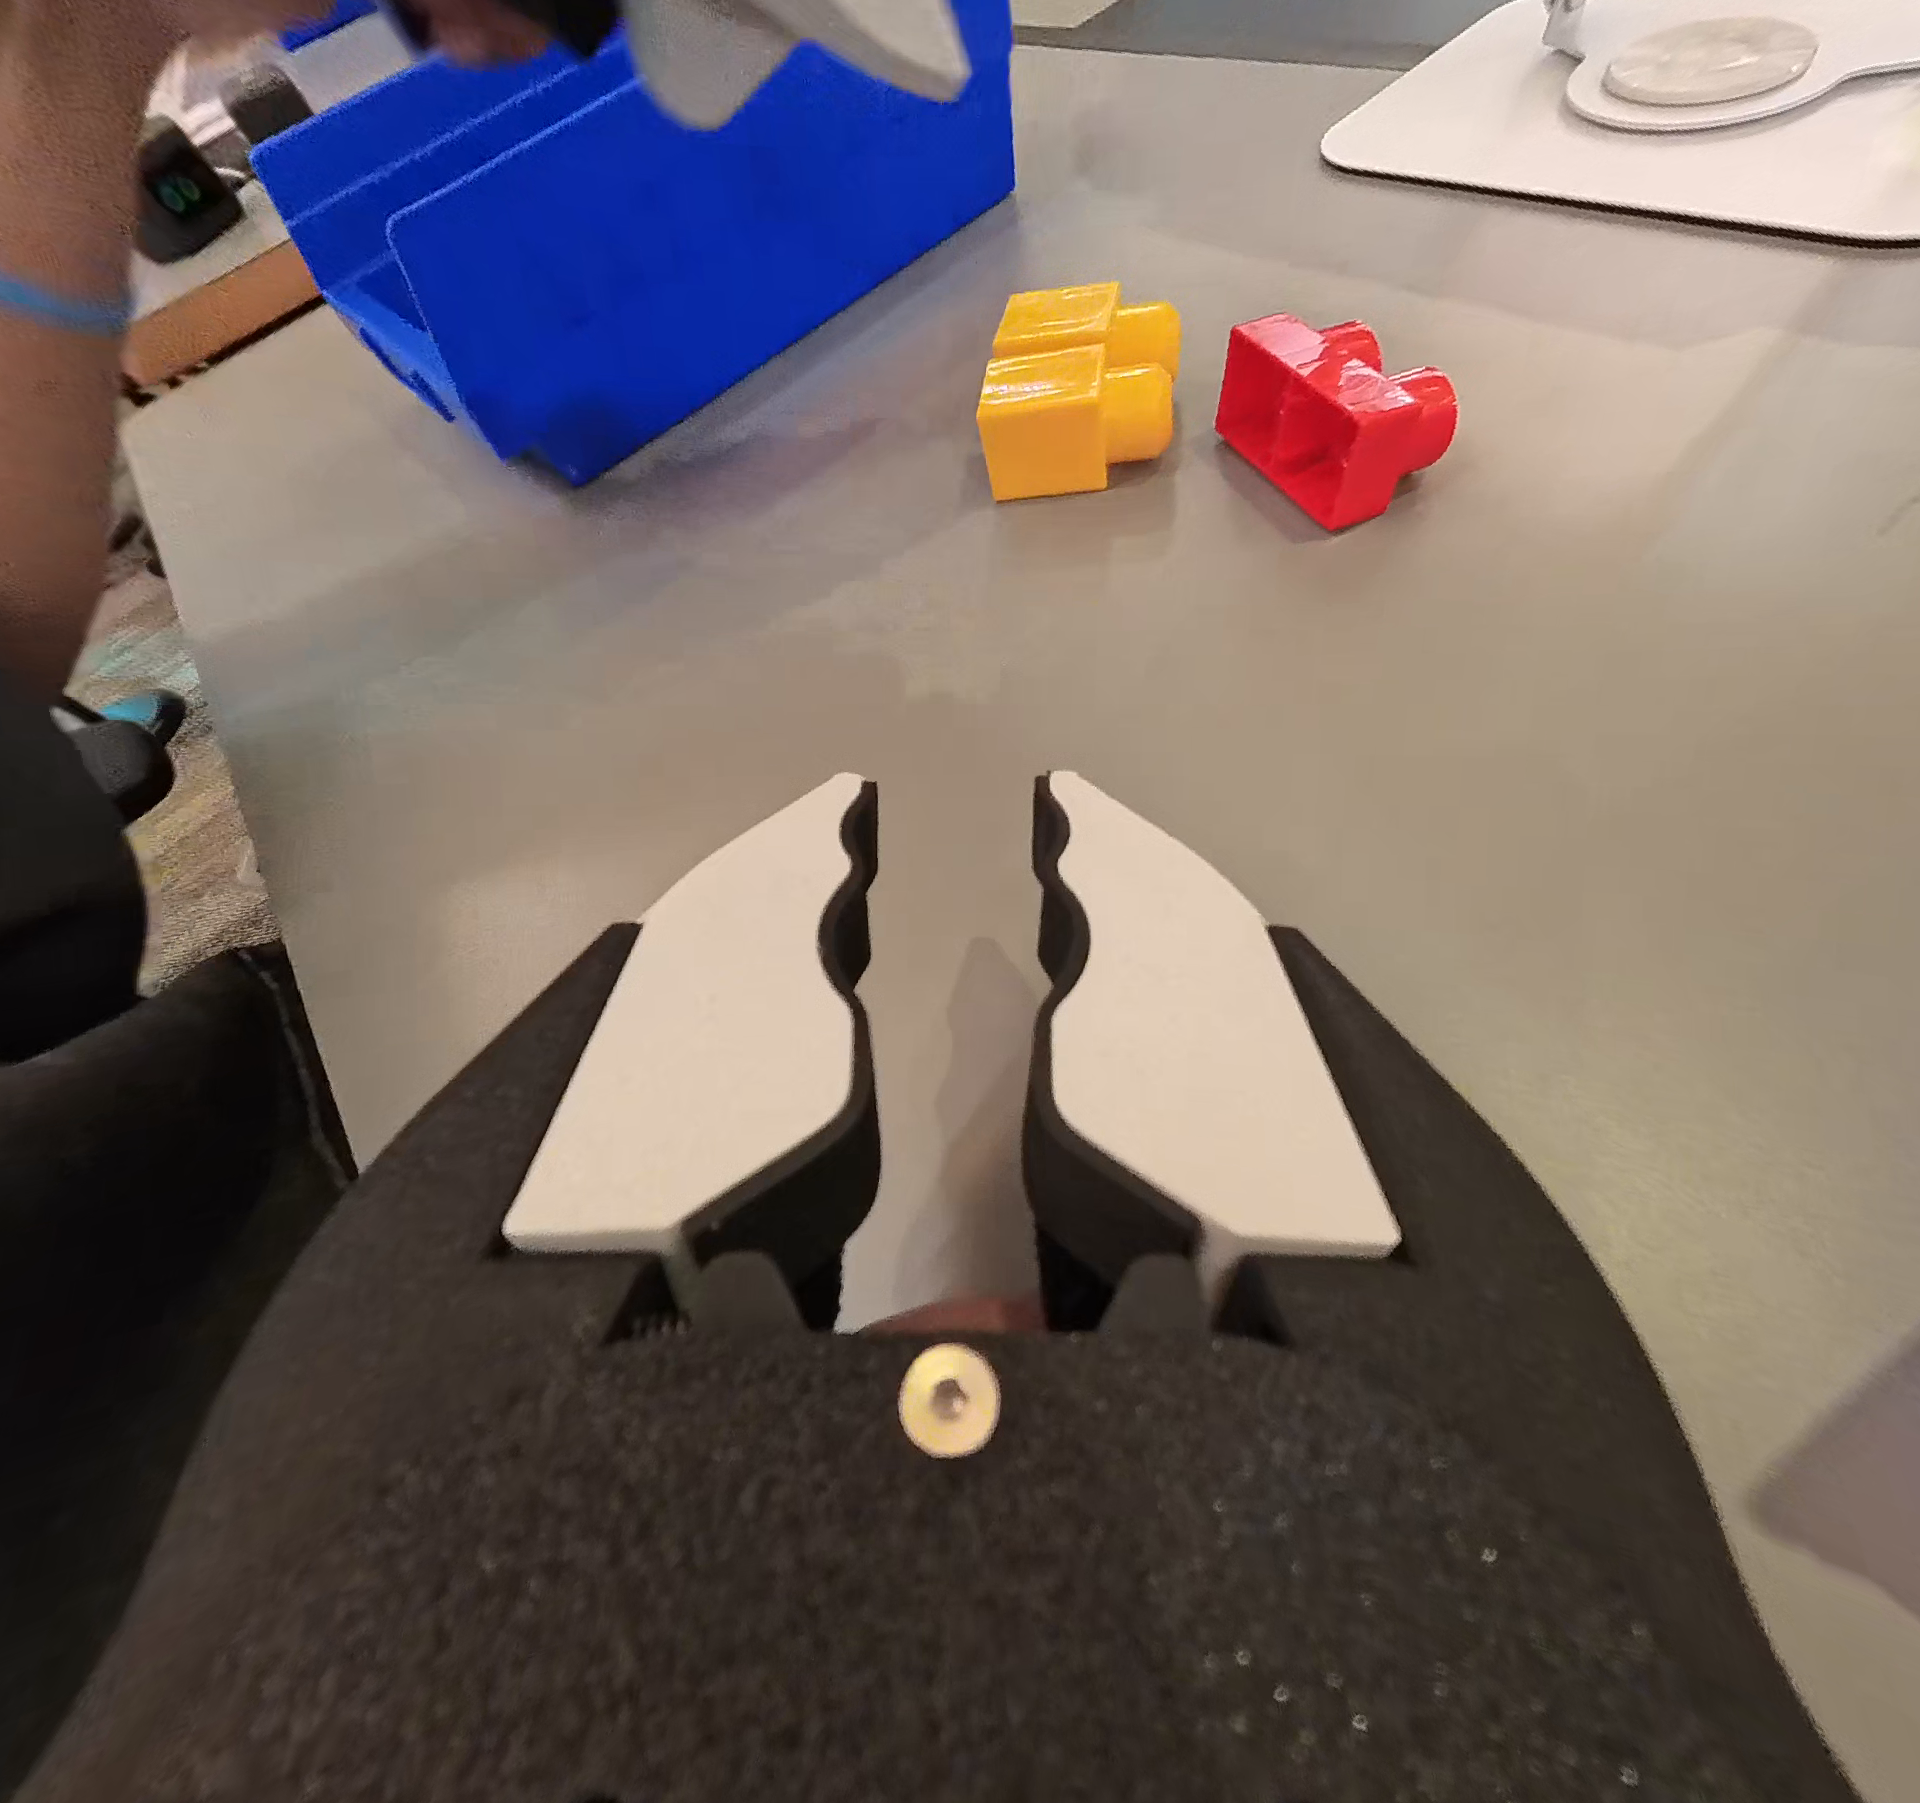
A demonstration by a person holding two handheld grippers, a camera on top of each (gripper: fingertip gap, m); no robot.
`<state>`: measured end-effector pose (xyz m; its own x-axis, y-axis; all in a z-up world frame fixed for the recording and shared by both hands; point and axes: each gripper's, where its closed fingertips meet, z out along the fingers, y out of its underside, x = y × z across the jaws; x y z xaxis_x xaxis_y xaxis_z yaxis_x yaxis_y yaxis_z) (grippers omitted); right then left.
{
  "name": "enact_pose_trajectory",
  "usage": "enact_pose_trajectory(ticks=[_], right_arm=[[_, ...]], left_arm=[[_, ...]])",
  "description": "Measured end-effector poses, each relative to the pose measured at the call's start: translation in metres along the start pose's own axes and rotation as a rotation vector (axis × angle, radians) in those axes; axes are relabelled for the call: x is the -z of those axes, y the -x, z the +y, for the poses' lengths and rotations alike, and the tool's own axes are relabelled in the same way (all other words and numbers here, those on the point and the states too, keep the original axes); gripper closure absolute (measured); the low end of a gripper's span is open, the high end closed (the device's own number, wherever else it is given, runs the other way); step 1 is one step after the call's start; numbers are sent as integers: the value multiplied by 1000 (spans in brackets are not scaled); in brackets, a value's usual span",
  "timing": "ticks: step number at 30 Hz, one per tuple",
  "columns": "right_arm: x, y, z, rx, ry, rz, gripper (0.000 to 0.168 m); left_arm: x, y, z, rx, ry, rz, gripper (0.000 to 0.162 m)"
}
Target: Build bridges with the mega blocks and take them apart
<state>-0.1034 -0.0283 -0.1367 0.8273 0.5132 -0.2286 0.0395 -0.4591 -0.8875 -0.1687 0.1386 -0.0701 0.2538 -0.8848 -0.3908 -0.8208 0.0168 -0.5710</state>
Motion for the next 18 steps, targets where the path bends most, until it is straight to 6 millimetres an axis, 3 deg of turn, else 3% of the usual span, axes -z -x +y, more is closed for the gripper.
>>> enact_pose_trajectory(ticks=[3,6,8,10,13,18], right_arm=[[0,-1,0,0,-4,4,140],[0,0,0,11,-2,13,140],[-1,0,0,21,4,19,140],[-2,1,1,28,6,21,140],[-2,3,1,28,5,16,140],[-1,2,0,28,3,16,140]], left_arm=[[25,-38,24,204,-133,-25,85],[25,-83,67,415,-125,-3,71],[22,-103,85,515,-132,-7,67],[17,-105,95,550,-146,-55,65],[3,-92,100,504,-109,-101,61],[-29,-68,85,459,-59,-7,65]])
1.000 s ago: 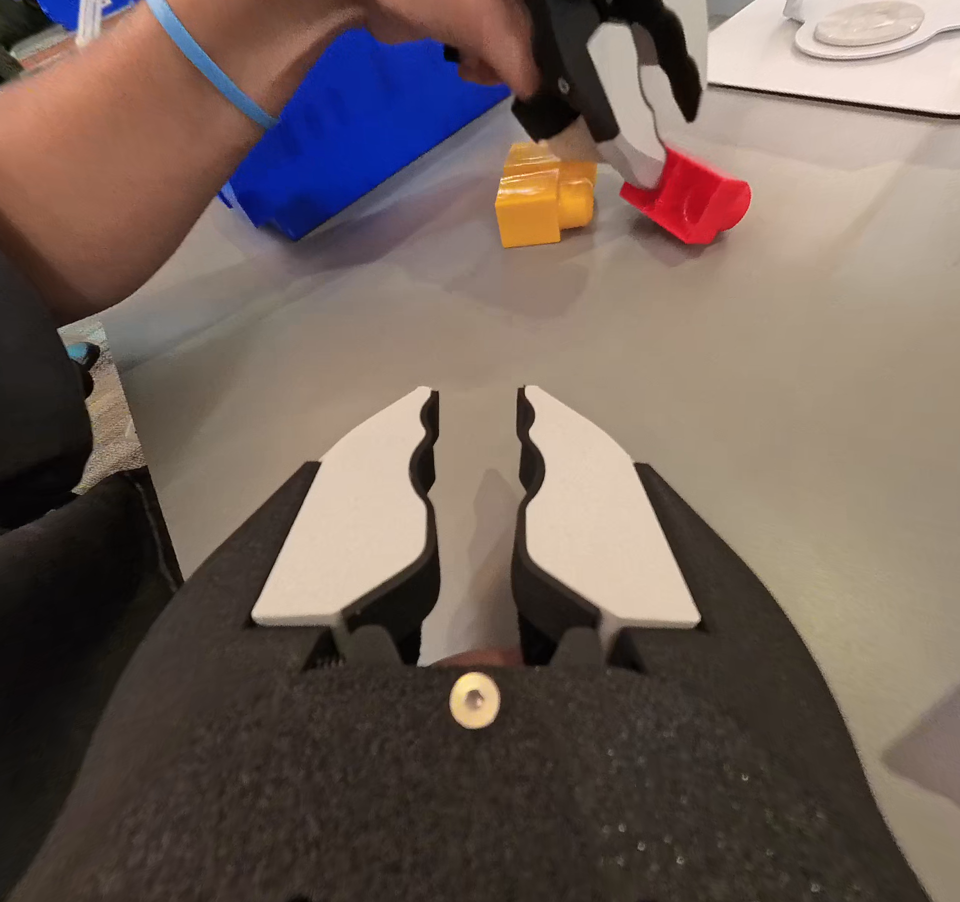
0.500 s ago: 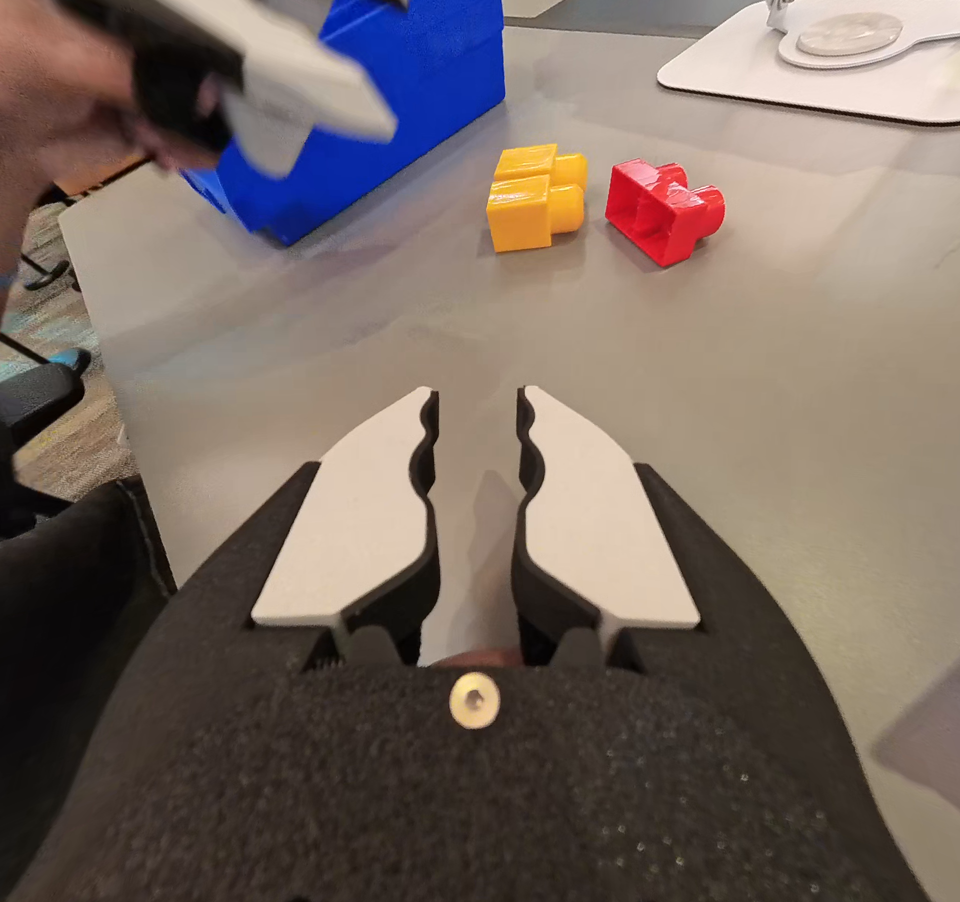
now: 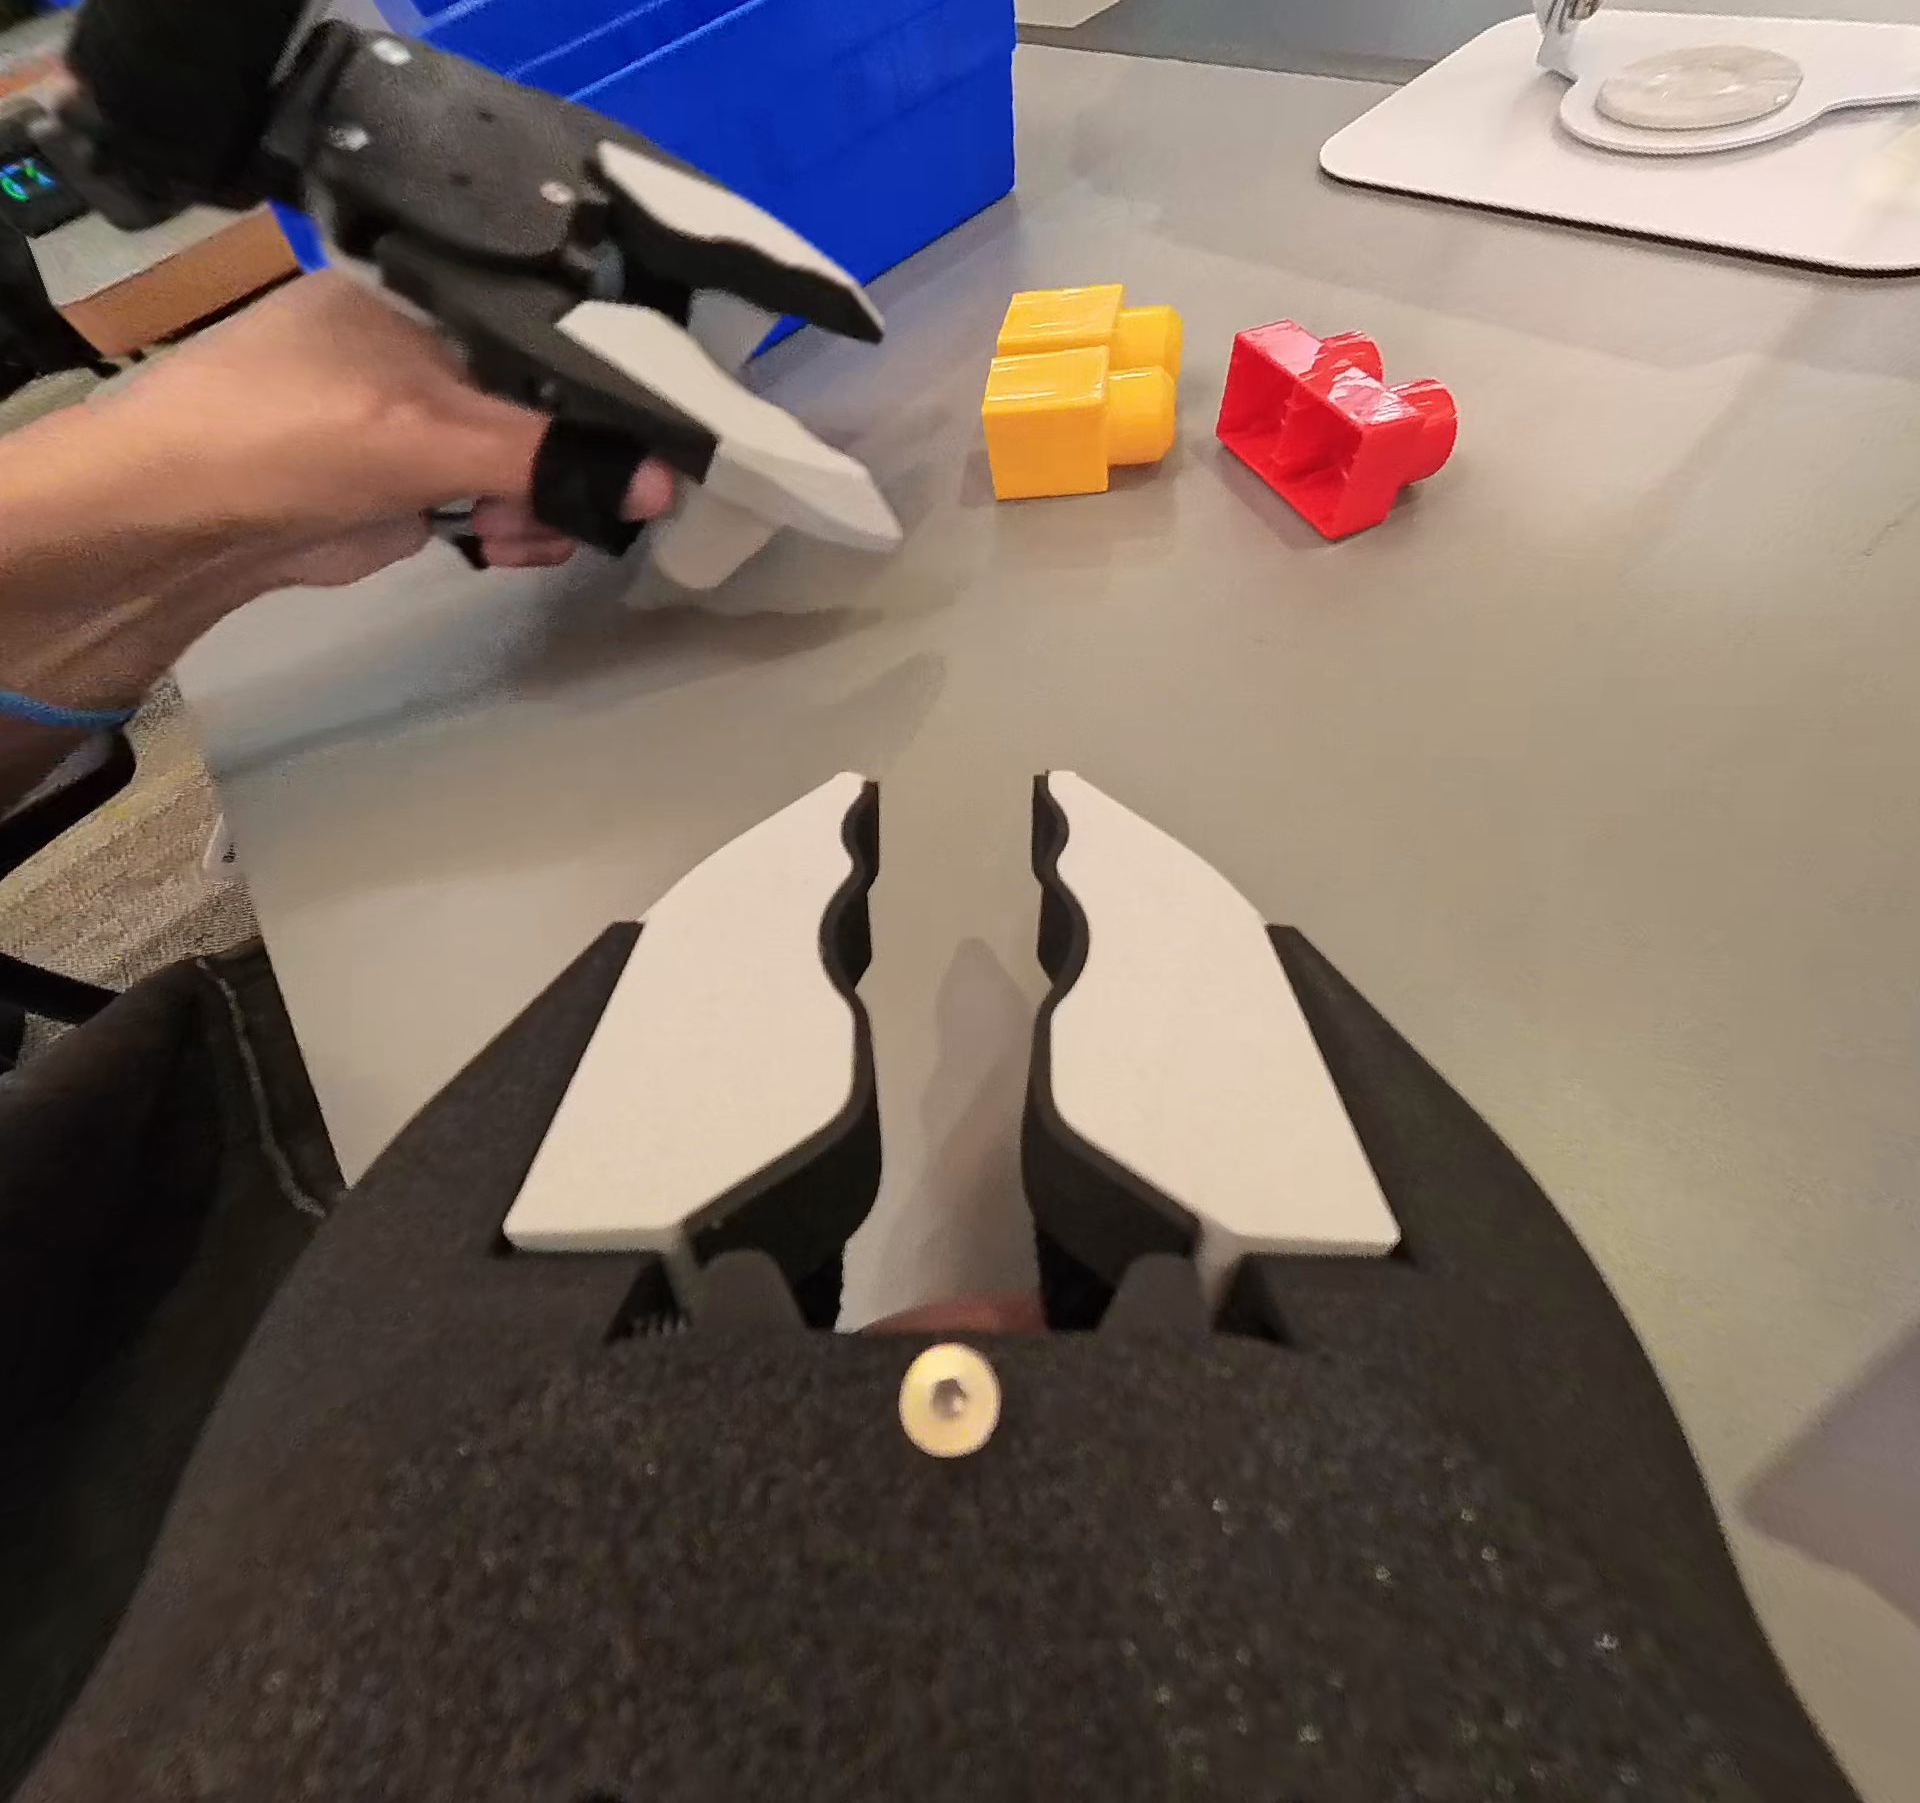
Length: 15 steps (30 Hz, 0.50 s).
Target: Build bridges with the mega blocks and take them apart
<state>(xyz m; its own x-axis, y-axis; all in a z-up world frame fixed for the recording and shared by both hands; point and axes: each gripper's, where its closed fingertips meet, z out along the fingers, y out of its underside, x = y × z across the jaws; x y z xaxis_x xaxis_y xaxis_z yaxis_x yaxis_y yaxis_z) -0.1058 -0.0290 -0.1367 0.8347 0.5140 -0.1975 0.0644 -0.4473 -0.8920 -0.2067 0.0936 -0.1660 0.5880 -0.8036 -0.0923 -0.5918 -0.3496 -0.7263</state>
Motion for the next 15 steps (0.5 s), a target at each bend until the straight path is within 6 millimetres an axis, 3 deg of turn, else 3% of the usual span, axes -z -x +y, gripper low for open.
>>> enact_pose_trajectory(ticks=[4,8,15], right_arm=[[1,-1,0,-20,-5,-10,140],[2,-3,0,-29,-8,-13,140],[2,-5,0,-50,-7,-23,140]], left_arm=[[-31,19,-16,-15,47,-17,61],[-54,30,-16,-22,101,-9,60],[-57,23,-22,-45,87,67,66]])
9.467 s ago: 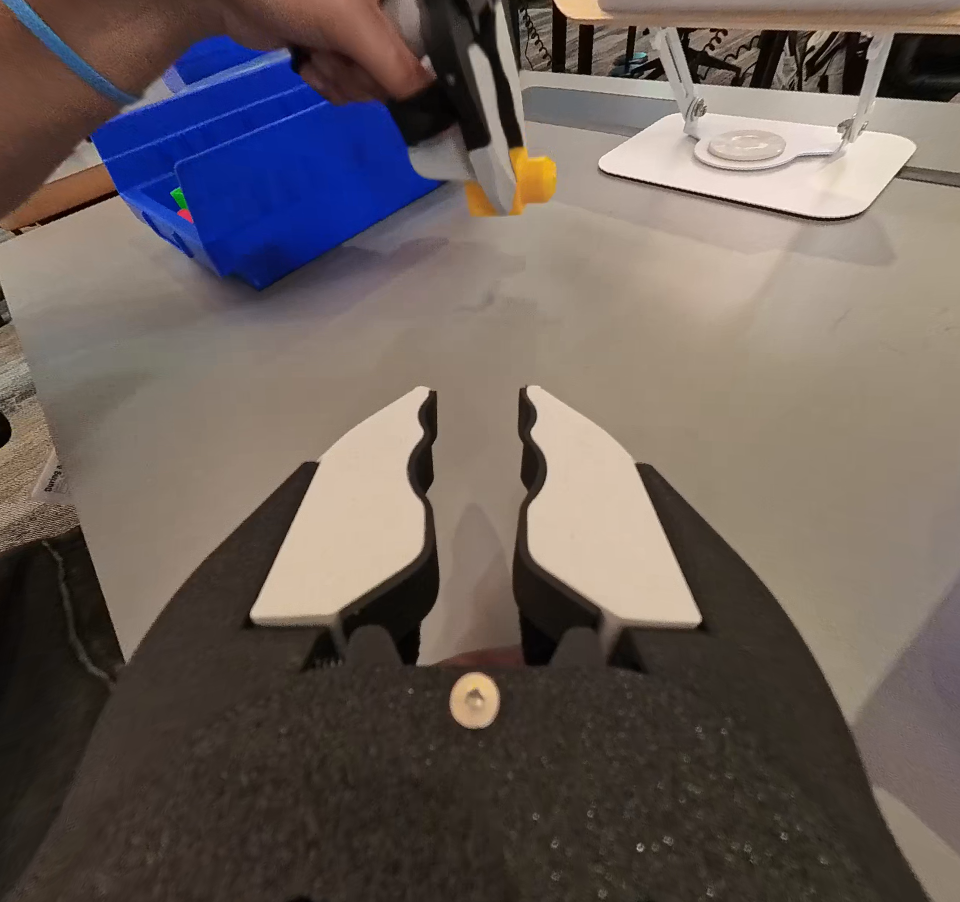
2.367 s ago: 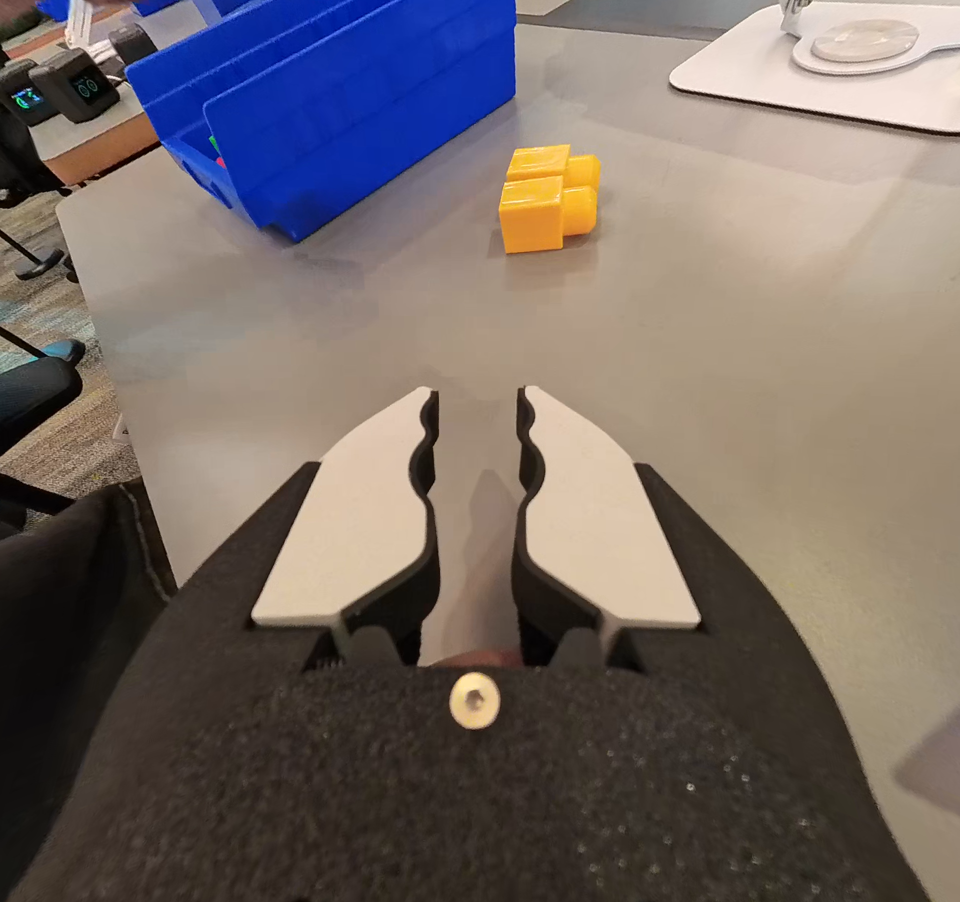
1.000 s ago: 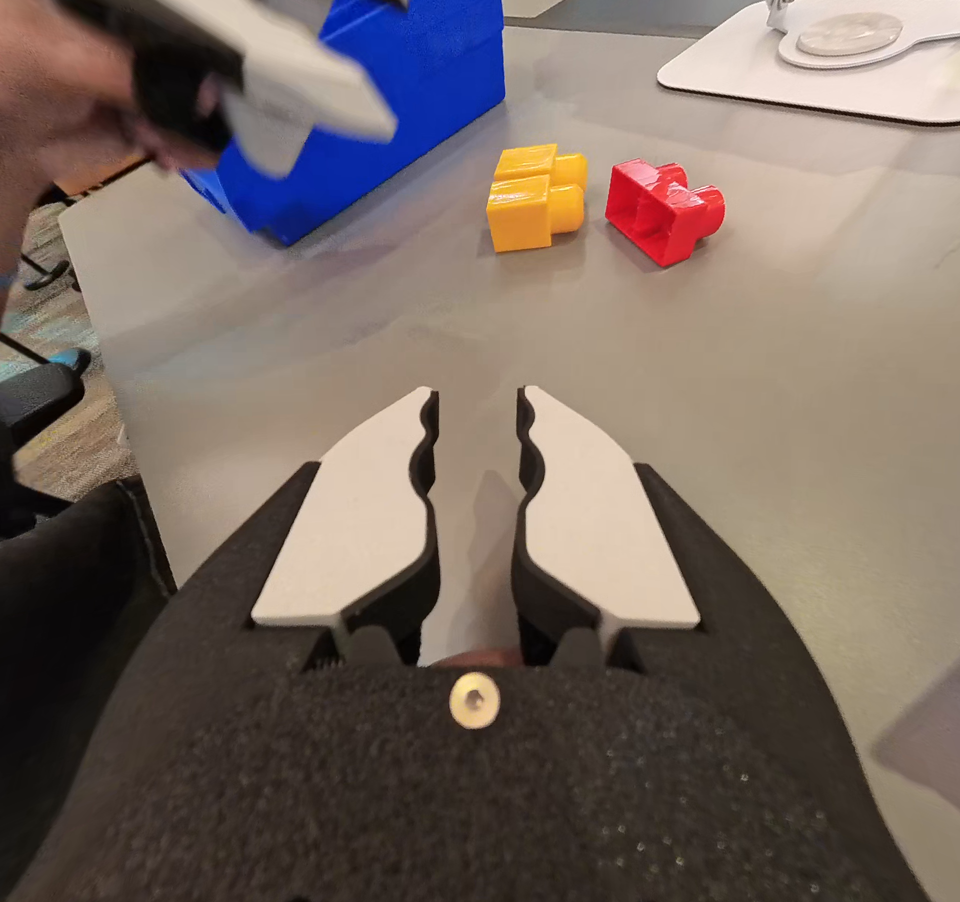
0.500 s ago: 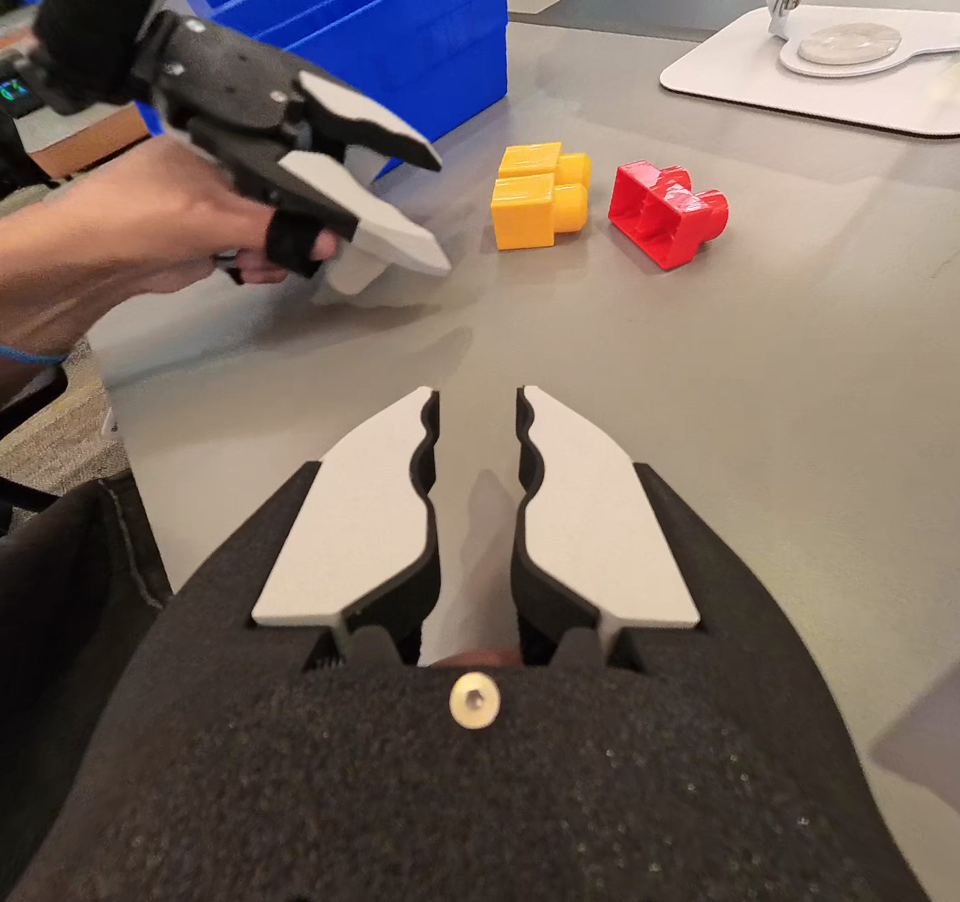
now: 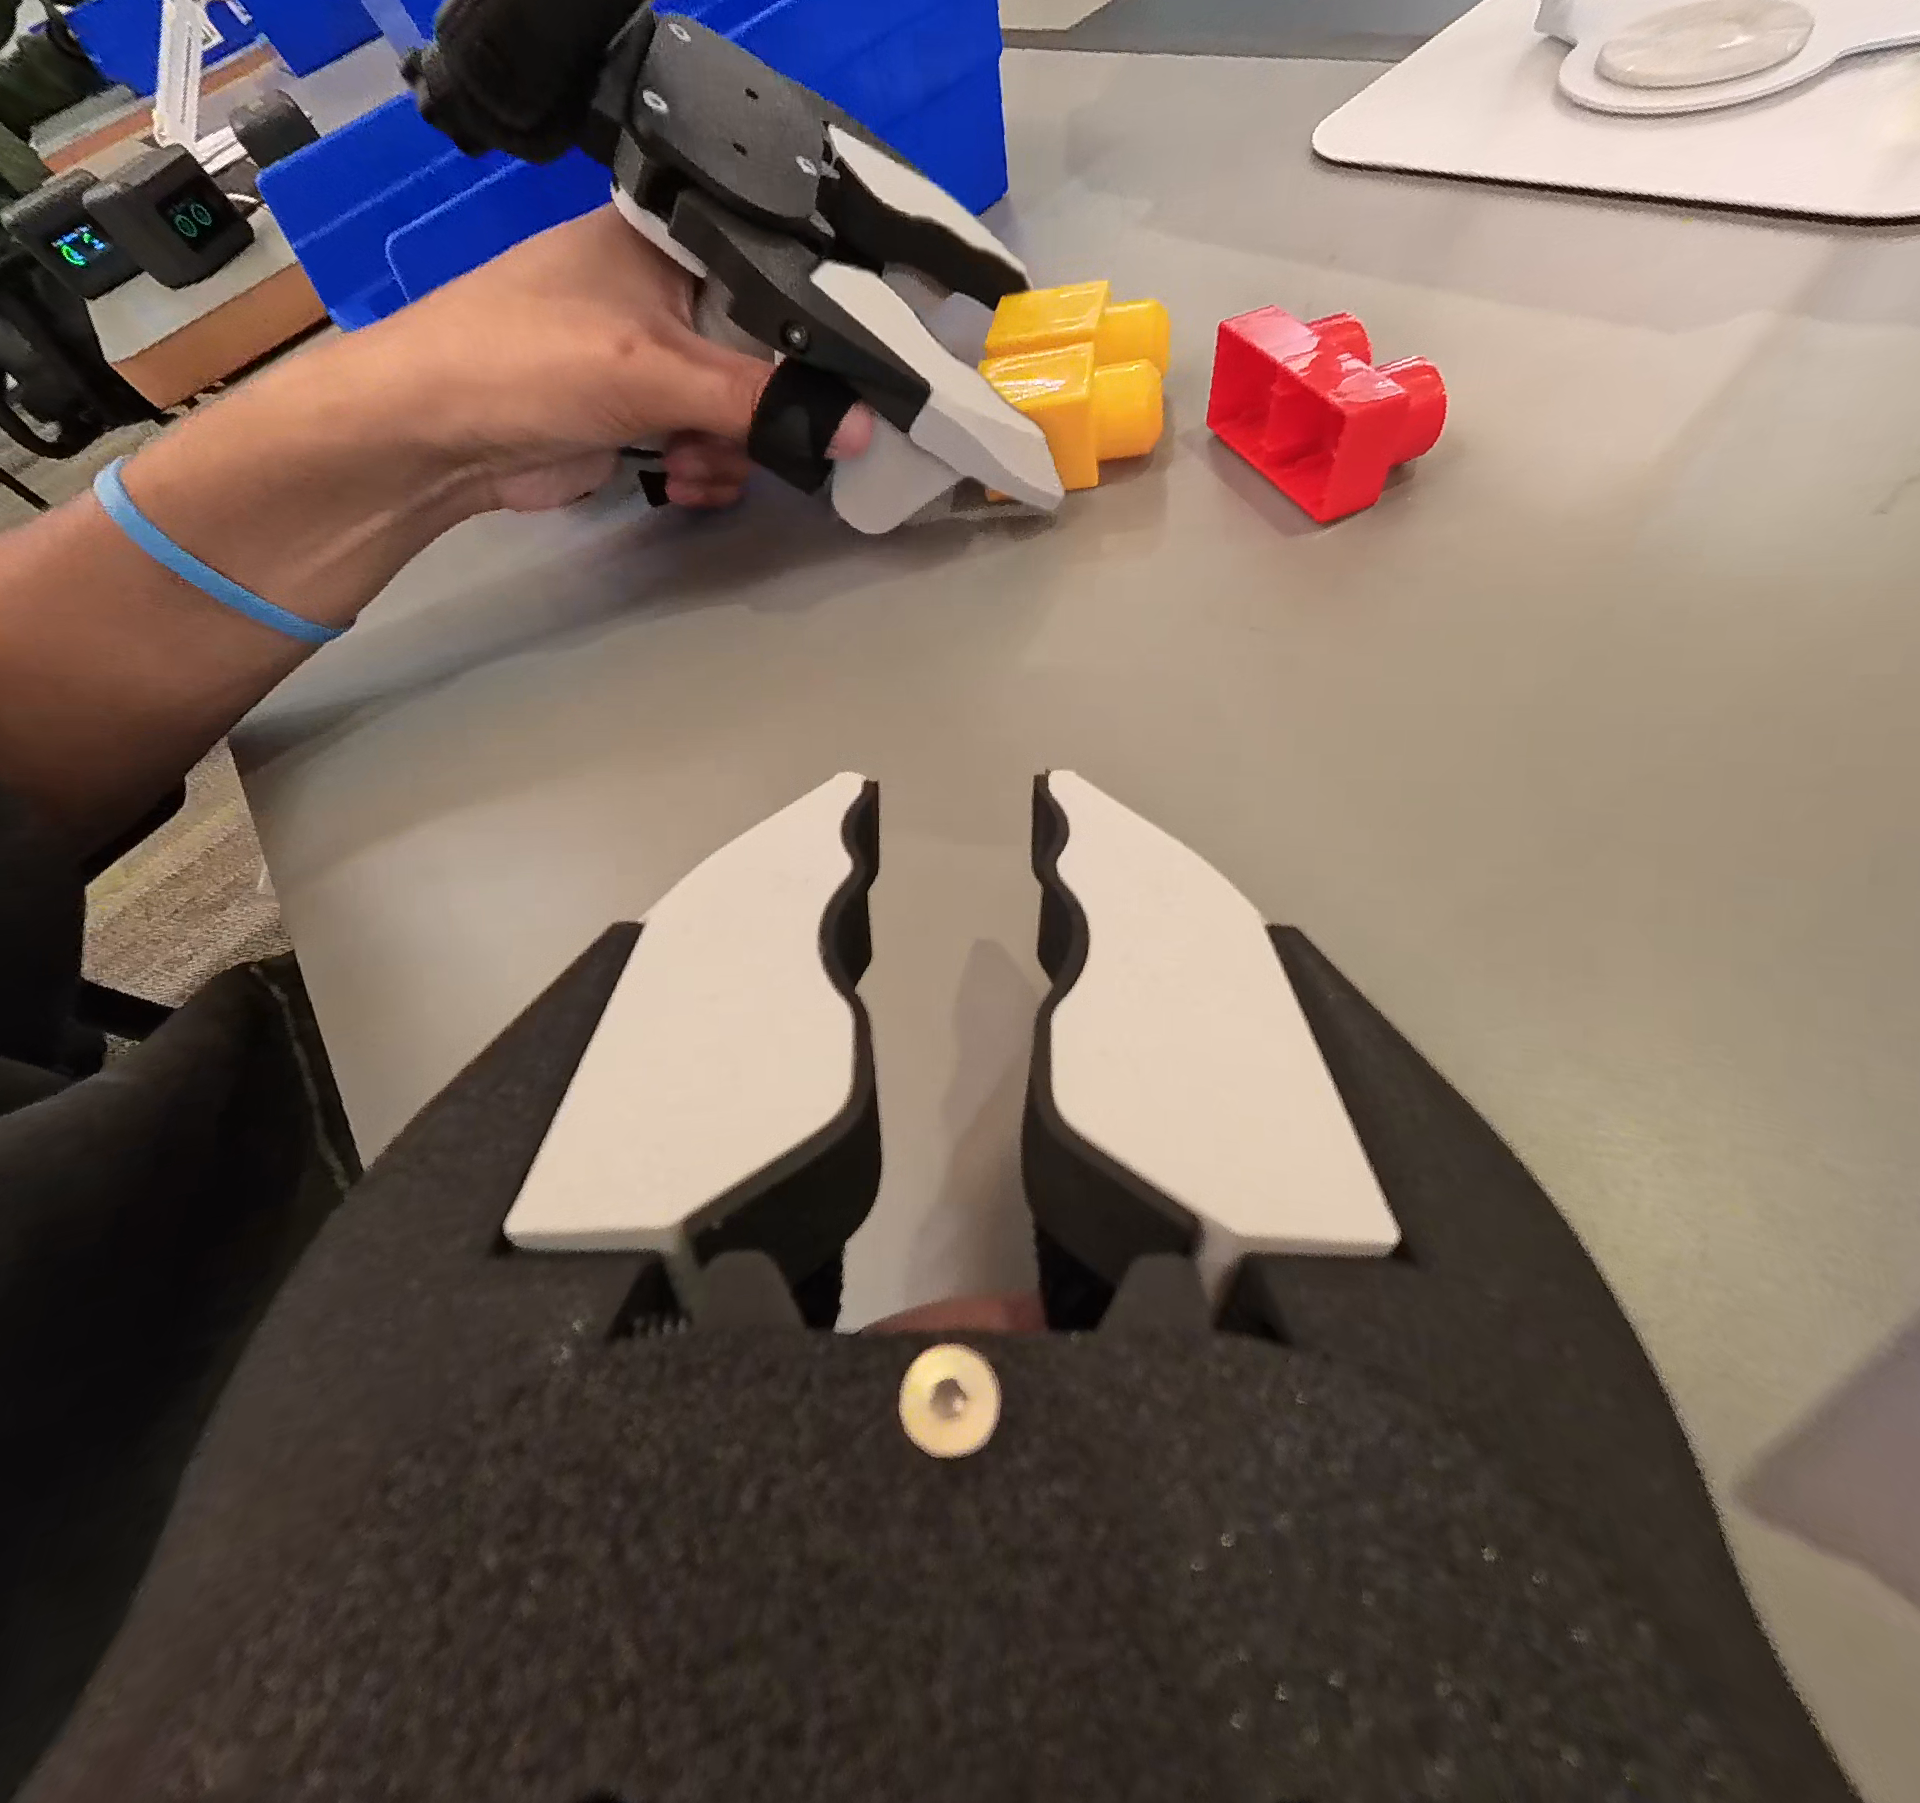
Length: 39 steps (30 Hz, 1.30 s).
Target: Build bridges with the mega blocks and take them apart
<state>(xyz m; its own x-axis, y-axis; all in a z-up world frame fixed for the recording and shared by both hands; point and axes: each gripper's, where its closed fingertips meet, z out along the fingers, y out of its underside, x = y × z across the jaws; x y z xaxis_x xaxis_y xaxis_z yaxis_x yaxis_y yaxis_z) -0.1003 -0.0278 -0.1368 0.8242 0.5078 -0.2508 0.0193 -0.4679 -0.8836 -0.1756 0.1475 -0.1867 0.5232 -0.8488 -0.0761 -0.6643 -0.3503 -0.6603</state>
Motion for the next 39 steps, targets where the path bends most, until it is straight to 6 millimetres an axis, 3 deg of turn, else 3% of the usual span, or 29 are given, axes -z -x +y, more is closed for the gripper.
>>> enact_pose_trajectory(ticks=[9,19,24,27,39], right_arm=[[0,0,0,-13,1,-8,140],[0,0,0,-15,3,-12,140],[0,0,0,-15,3,-12,140],[0,0,1,-14,5,-13,140],[0,1,2,-4,12,-11,140]], left_arm=[[-4,-5,-5,-22,15,60,68],[-7,5,-1,-23,75,22,71],[-6,-1,-1,-54,75,44,73],[-7,-4,-1,-55,78,73,83],[0,-8,7,-79,135,103,84]])
